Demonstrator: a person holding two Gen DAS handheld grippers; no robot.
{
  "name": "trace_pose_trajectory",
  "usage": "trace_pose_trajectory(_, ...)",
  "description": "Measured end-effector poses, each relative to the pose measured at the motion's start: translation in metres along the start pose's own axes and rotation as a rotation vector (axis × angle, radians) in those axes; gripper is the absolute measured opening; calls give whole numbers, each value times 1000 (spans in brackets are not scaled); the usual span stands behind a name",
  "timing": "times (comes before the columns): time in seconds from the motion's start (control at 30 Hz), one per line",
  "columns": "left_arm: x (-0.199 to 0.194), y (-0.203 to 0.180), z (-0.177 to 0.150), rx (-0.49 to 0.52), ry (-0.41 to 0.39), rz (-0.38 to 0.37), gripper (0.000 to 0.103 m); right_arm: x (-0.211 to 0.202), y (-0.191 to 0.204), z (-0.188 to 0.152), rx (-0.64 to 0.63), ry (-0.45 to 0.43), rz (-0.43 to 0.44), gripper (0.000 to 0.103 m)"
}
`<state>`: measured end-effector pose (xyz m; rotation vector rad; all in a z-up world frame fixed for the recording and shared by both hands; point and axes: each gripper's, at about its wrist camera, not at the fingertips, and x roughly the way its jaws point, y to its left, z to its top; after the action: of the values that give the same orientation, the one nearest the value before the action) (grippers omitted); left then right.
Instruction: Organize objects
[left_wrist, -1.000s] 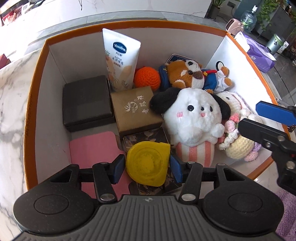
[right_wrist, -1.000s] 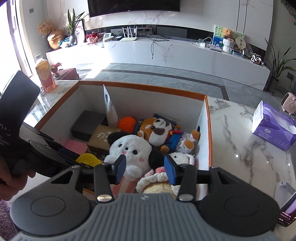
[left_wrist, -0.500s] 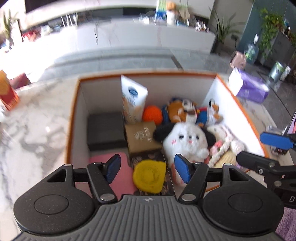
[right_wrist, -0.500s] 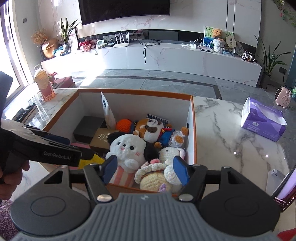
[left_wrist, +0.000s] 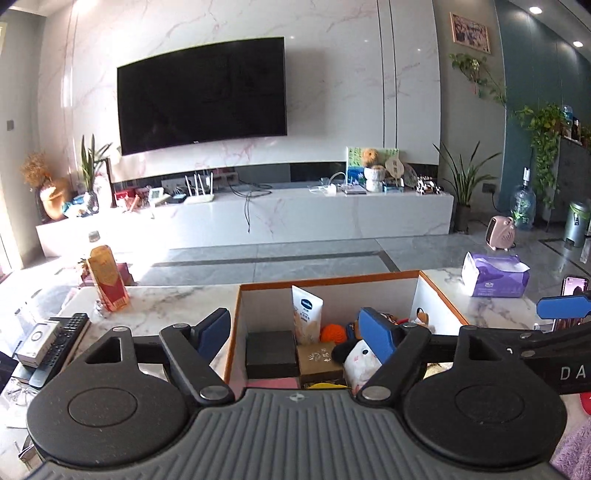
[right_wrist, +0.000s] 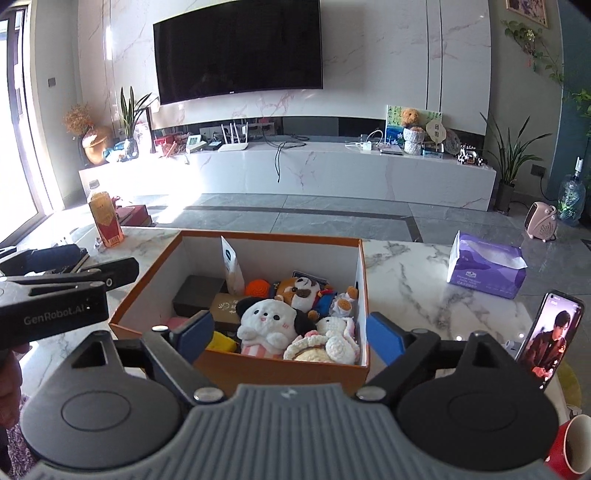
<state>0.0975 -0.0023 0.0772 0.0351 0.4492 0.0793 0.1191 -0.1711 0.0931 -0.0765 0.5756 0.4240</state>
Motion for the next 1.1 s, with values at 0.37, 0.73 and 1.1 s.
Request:
trace_pose_trajectory(0.37,-33,-10,-21,-21,-26,97,95,-42,11,-21,24,-61,-13,102)
trace_pose_trajectory(0.73,-32,-17,-69,-56,174,106,95,-32,13,-62,22,71,-58,102)
trace_pose_trajectory(1.1,-37,-25,-87,-58,247,93,95,-30,17,-85,22,132,-66,102)
